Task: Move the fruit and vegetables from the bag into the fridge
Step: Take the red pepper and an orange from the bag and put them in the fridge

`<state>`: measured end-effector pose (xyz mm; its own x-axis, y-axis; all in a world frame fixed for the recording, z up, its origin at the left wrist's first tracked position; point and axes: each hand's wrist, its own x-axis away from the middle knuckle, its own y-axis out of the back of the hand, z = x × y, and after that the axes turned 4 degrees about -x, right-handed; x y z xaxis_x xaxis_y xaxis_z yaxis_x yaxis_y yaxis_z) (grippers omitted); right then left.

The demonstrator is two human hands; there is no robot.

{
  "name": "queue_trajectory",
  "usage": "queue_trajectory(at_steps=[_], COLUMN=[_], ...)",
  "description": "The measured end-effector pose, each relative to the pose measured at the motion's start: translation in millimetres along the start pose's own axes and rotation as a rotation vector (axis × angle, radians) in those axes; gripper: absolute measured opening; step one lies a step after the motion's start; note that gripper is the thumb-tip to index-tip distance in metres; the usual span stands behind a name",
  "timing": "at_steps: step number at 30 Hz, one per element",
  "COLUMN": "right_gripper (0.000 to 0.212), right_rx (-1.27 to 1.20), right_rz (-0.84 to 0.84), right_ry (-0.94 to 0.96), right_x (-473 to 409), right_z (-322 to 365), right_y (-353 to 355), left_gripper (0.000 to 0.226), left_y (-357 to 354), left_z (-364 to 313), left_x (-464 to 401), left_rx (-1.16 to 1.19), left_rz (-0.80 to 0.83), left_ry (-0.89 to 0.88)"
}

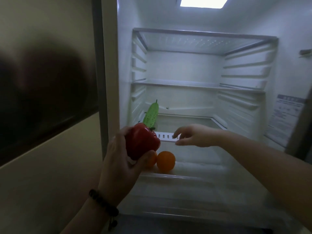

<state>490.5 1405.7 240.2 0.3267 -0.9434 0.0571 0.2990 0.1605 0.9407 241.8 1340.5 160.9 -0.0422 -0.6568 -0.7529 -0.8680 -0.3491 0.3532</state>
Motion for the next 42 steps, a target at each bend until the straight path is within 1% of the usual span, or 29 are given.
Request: queue_trajectory(at_steps=[1,2,4,5,7,10,13,15,19,23,28,31,35,40,42], right_gripper=[0.043,0.050,0.062,0.064,0.057,0.047,0.042,0.043,0.054,0.060,0.065,0.068,0.072,0.072,0.073], right_rx=[0.046,0.108,0.202,0.226,0.221,0.216,0.234,0.227,0.215,0.222,0.283,0.312,0.344,0.354,0.339], right_rz=[-0.104,-0.166,-0.183,-0.169,-0.163,-0.205,-0.256,-0.272,-0.238,-0.193,-0.149,-0.136,-0.126,-0.094,-0.084], right_ry=[-0.035,-0.091,-0.206,-0.249,-0.302,-0.305,-0.287,-0.288,-0.327,-0.325,-0.345,-0.346,-0.363,-0.364,-0.367], right_x=[4.3,8.5,20.2,25.6,34.8,40.0,37.7,37.5,39.6,41.3,39.7,39.4,37.0,34.5,34.9], right_z=[-12.0,-27.5,-57.7,-72.9,-95.6,-105.0,-105.0,-108.4,-111.1,-112.6,-109.8,-109.1,-110.3,-110.0,-109.8], right_y=[3.0,3.2,-0.4,-2.8,-5.1,-6.6,-10.6,-15.3,-20.1,-20.4,-20.1,-21.1,-23.8,-23.2,-22.5], left_gripper=[0.075,0.076,0.078,0.079,0.082,0.081,0.071,0.074,0.076,0.079,0.082,0.078,0.080,0.086,0.082], left_y=[0.3,1.3,3.2,3.3,-0.1,-20.3,-55.1,-82.0,-141.9,-197.8,-250.7,-283.0,-321.2,-353.1,-361.9], left_z=[-2.9,-5.9,-11.3,-14.7,-22.3,-31.5,-36.0,-35.5,-29.1,-16.8,-10.4,-7.6,1.1,16.3,22.4], left_x=[-5.5,-11.1,-22.5,-28.4,-41.9,-67.3,-96.6,-116.4,-150.8,-176.0,-205.5,-220.3,-243.4,-257.4,-256.5], left_rx=[0.021,0.048,0.116,0.141,0.115,0.008,0.020,0.034,0.102,-0.061,0.098,0.094,0.077,0.091,0.117], left_rz=[0.015,0.035,0.080,0.106,0.157,0.272,0.347,0.358,0.388,0.412,0.491,0.524,0.589,0.595,0.566], left_ry=[0.017,0.044,0.098,0.115,0.110,0.062,0.051,0.079,0.204,0.140,0.237,0.258,0.277,0.364,0.398])
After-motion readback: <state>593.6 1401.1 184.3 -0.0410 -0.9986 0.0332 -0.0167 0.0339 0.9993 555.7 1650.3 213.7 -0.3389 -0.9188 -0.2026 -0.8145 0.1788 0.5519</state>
